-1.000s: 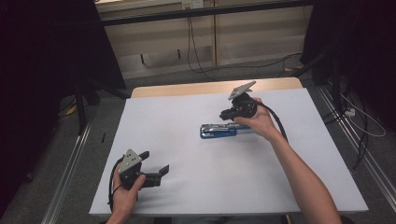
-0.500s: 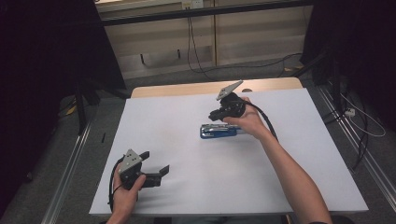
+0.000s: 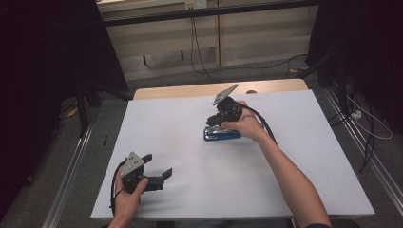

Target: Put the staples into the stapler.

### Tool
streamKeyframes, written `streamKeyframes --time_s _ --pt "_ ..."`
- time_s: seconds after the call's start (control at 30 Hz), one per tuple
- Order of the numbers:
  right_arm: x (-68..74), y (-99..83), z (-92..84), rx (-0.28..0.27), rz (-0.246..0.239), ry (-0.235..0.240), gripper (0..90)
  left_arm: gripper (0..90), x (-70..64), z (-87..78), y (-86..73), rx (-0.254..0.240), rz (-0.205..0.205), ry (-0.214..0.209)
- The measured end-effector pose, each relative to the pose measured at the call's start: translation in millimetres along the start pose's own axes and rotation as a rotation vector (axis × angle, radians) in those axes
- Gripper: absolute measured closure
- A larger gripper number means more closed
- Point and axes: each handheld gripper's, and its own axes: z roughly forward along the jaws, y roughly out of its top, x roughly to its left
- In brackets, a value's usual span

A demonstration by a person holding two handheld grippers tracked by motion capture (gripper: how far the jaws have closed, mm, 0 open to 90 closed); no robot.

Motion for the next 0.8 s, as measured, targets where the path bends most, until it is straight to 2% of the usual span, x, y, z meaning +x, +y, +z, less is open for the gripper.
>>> streamKeyframes --time_s 0.37,0.7,0.8 --pt "0.1 -1.0 6.3 0.02 -0.013 0.024 79.1 3.9 0.3 0.0 -0.2 -0.001 -0.005 -0.001" --pt "-5.6 -2.7 3.9 0.014 -0.007 0.025 79.2 3.9 0.4 0.3 -0.1 0.0 -0.002 -0.005" --pt "-6.9 -5.1 4.9 0.023 -0.023 0.024 79.1 3.9 0.3 0.3 0.1 -0.003 -0.002 -0.006"
